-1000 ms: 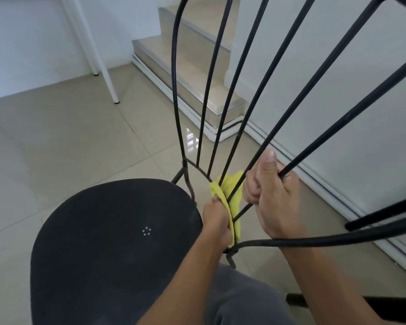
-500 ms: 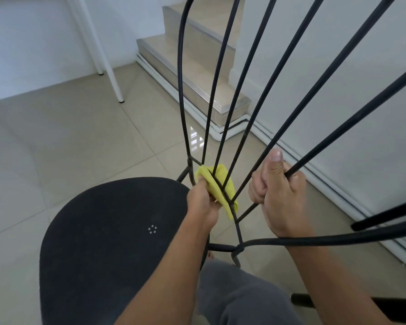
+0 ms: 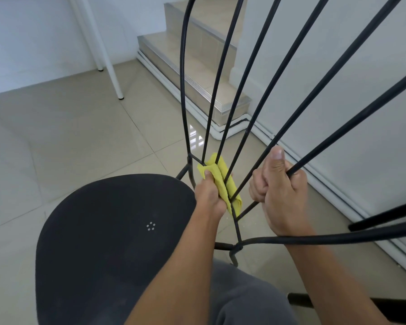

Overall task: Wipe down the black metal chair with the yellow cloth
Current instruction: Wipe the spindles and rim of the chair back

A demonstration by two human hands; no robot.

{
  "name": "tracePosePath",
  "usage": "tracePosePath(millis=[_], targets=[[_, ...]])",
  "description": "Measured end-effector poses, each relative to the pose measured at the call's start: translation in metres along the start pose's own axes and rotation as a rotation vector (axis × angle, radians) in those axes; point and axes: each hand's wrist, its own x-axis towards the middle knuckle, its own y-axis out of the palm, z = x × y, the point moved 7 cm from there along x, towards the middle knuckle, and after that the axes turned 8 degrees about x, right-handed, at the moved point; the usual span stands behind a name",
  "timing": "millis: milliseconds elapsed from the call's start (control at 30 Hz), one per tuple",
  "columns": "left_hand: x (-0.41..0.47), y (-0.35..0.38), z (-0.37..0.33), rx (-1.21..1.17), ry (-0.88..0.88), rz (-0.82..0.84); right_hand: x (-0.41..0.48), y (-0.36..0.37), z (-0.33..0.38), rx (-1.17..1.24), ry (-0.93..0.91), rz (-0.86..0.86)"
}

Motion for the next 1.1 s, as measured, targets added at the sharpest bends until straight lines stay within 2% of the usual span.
tracePosePath(millis=[200, 400, 500, 600, 700, 767, 867, 967, 1033, 1100], targets=[[-0.019, -0.013, 0.043, 0.298, -0.023, -0.073, 0.0, 0.0, 0.0, 0.008, -0.009, 0.007], [0.015, 0.005, -0.04, 0.012, 0.056, -0.143, 0.0, 0.002, -0.001, 0.009, 0.004, 0.042], [0.023, 0.005, -0.056, 0.067, 0.069, -0.187, 0.0, 0.0, 0.0, -0.006, 0.001, 0.032], [0.007, 0.006, -0.016, 0.173, 0.037, -0.134, 0.001, 0.0, 0.0, -0.016, -0.02, 0.025], [-0.011, -0.017, 0.045, 0.397, 0.011, -0.11, 0.001, 0.0, -0.001, 0.0, -0.024, 0.019], [-0.017, -0.024, 0.057, 0.458, 0.001, -0.101, 0.001, 0.0, -0.002, 0.003, -0.025, 0.026], [-0.008, -0.007, 0.02, 0.274, 0.009, -0.096, -0.001, 0.001, -0.001, -0.028, -0.008, 0.035], [0.011, 0.005, -0.032, 0.093, 0.052, -0.163, -0.001, 0.0, 0.0, -0.043, -0.003, 0.032], [0.007, 0.004, -0.04, 0.099, 0.058, -0.162, -0.001, 0.0, 0.001, -0.044, -0.015, 0.032], [-0.001, 0.0, -0.022, 0.107, 0.028, -0.094, -0.001, -0.001, 0.0, -0.056, -0.036, 0.018]])
